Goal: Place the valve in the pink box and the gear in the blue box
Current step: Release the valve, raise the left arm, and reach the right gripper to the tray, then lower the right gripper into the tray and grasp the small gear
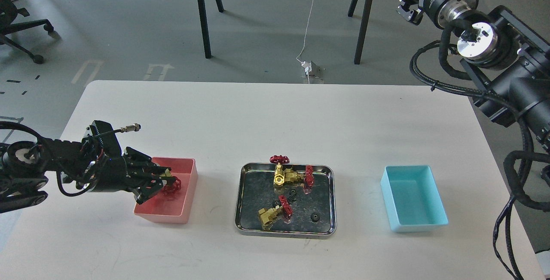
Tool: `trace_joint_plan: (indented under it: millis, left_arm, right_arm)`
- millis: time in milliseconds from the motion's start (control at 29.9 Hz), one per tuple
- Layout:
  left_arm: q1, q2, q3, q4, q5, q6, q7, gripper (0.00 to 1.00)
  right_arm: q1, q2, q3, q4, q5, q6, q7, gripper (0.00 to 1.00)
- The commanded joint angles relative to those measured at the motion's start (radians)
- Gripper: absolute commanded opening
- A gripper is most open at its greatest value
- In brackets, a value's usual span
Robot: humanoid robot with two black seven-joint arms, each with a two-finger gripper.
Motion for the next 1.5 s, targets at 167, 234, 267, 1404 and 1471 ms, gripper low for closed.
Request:
trace_joint_plan:
  millis: [167, 234, 267, 1404, 1471]
  left_arm:
    - [0.0, -0.003, -0.001, 0.002, -0.005, -0.002, 0.0, 0.53]
    - [0.0, -0.003, -0.007, 0.0, -0.01, -0.002, 0.0, 0.61]
    - [0.002, -0.003, -0.013, -0.001, -0.01, -0.002, 0.0, 0.64]
    - [0.048, -0.118, -1.121, -0.1, -1.32, -0.591, 0.0, 0.94]
    - [0.054, -0.119, -1.122, -0.1, -1.32, -0.591, 0.0, 0.94]
  right_arm:
    - [-0.01, -0.002, 0.0, 0.002, 0.0, 0.0, 0.0, 1.0]
    - [-0.01, -0.002, 0.0, 0.002, 0.0, 0.0, 0.0, 1.0]
    - [-0.01, -0.002, 0.0, 0.002, 0.0, 0.0, 0.0, 1.0]
    - [0.44, 0.182, -1.403, 0.804, -1.271, 0.302, 0.049, 0.88]
    - [0.437, 0.225, -1.436, 0.76, -1.284, 0.287, 0.049, 0.75]
